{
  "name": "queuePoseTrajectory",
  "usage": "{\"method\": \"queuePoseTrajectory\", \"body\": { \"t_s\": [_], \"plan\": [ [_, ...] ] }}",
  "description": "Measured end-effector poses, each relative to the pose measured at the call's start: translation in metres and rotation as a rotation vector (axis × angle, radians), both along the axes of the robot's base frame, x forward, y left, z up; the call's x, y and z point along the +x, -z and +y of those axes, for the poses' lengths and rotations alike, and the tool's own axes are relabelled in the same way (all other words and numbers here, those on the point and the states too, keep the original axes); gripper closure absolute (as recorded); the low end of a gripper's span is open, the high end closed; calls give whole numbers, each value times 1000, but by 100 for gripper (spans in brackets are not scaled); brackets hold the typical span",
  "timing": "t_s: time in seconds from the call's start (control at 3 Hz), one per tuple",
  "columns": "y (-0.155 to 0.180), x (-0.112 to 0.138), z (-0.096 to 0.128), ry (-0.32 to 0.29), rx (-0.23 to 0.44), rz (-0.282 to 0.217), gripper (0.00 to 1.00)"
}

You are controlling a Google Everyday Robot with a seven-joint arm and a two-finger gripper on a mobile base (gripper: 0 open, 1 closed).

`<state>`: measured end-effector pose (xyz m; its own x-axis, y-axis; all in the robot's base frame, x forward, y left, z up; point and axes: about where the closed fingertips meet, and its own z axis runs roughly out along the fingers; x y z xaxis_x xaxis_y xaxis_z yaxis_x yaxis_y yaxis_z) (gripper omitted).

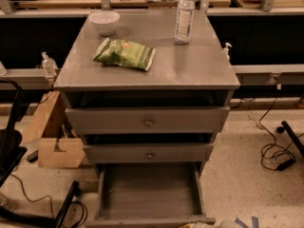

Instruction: Close bottom drawer

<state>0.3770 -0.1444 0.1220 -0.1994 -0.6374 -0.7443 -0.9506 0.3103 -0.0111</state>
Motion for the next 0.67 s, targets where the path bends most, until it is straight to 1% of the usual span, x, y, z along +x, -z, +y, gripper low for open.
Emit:
{"method": "queuePoseTrajectory", "body": {
  "t_s": [0.33,0.67],
  "plan": [
    [0,-2,0,0,0,0,100],
    [-3,27,10,-8,4,-22,100]
  ]
}}
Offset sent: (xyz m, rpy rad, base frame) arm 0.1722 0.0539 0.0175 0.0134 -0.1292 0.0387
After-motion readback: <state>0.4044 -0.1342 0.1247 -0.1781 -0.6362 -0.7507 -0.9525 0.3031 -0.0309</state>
